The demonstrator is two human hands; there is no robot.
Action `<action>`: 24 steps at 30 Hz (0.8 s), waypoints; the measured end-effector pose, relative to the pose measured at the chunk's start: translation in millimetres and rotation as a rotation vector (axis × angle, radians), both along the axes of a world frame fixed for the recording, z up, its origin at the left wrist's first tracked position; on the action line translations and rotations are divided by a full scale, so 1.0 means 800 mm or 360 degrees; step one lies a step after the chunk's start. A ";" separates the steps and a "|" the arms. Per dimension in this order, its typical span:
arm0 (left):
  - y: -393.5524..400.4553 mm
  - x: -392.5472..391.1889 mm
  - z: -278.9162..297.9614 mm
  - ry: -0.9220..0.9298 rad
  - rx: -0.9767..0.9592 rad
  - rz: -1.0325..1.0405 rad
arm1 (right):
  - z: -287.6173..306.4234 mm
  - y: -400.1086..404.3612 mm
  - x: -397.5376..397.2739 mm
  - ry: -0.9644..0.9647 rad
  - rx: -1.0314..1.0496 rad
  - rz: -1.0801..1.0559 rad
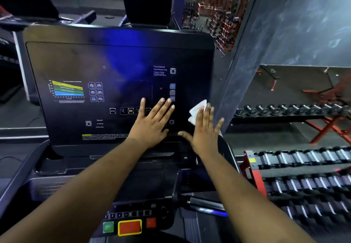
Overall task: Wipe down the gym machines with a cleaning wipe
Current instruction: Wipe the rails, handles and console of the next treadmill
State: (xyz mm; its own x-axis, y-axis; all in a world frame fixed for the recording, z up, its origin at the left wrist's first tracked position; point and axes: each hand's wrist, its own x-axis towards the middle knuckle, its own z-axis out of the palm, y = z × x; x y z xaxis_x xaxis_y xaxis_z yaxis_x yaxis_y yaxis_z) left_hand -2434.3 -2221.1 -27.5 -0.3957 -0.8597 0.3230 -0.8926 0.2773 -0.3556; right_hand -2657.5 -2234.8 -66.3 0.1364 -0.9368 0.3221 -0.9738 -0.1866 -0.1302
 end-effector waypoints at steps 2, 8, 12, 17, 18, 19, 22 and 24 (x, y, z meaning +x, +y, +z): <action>0.003 -0.004 0.002 -0.0016 0.0019 0.0037 | 0.043 -0.023 0.004 0.0007 -0.0050 -0.0016; 0.020 -0.011 -0.005 -0.0017 0.0098 0.0114 | 0.037 -0.009 -0.003 0.0089 0.0010 0.0049; 0.046 0.000 -0.036 0.0017 0.0165 0.0124 | -0.052 0.057 -0.011 0.0180 0.0240 0.0141; 0.077 0.019 -0.073 0.0028 0.0261 0.0163 | -0.082 0.099 0.007 0.0173 0.0429 0.0249; 0.082 0.021 -0.076 0.0027 0.0293 0.0174 | -0.082 0.106 0.013 0.0190 0.0460 0.0299; 0.084 0.021 -0.078 0.0025 0.0315 0.0179 | -0.080 0.111 0.019 0.0225 0.0481 0.0367; 0.094 0.025 -0.080 0.0050 0.0378 0.0199 | -0.083 0.126 0.032 0.0259 0.0532 0.0512; 0.104 0.031 -0.082 0.0082 0.0436 0.0221 | -0.083 0.132 0.035 0.0160 0.0511 0.0512</action>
State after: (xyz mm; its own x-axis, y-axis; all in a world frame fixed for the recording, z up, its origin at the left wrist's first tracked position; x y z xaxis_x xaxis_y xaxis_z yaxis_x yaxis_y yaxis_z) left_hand -2409.9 -2137.9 -92.7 -0.2577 -0.9621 0.0886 -0.9435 0.2308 -0.2377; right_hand -2629.3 -2129.0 -132.6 0.4523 -0.8919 -0.0070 -0.8837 -0.4471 -0.1386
